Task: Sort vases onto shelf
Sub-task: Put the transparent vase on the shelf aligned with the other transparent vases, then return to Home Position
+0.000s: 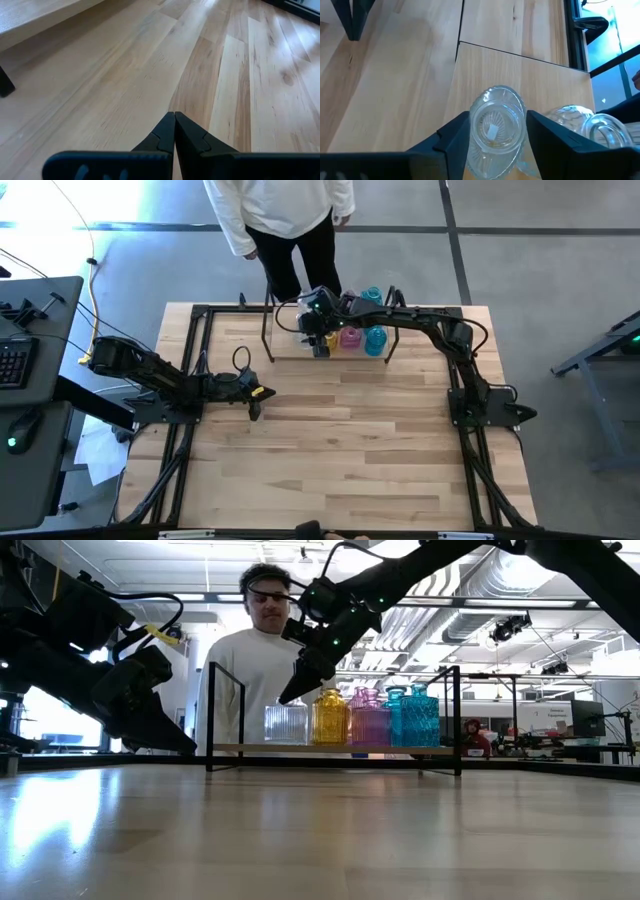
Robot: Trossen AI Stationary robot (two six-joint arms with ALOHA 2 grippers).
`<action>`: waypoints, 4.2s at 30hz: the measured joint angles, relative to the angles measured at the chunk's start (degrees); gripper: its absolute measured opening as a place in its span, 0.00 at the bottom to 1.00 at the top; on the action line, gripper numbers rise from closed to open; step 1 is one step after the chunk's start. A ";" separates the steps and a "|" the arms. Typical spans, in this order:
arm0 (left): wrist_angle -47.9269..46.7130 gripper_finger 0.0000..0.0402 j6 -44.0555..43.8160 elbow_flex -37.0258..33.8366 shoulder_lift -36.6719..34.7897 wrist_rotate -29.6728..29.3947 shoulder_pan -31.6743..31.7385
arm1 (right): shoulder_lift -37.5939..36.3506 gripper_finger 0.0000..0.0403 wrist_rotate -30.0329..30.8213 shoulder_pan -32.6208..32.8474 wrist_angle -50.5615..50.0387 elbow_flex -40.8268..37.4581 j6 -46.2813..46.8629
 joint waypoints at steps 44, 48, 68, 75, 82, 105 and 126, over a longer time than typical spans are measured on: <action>2.18 0.00 7.20 0.00 -6.15 3.06 -0.01 | -1.87 0.01 7.90 7.44 -8.07 12.01 7.05; 1.73 0.00 7.89 -0.02 -7.80 3.04 0.01 | -4.69 0.00 9.21 9.94 3.96 4.03 10.15; 1.65 0.00 13.51 -0.02 -17.23 2.51 0.16 | -36.51 0.00 24.53 18.98 48.89 -52.08 23.01; 1.62 0.00 15.55 0.00 -19.89 2.21 0.16 | -51.01 0.00 24.48 19.04 51.25 -67.68 26.44; 1.72 0.00 17.41 0.01 -22.45 1.40 0.34 | -64.47 0.00 23.95 19.04 51.28 -78.17 26.91; -12.53 0.00 17.45 0.00 -35.19 2.78 6.93 | -94.85 0.00 23.22 18.78 52.63 -100.10 25.63; -37.07 0.00 17.38 0.02 -59.71 3.41 6.94 | -112.94 0.00 25.76 18.78 33.69 -100.15 26.98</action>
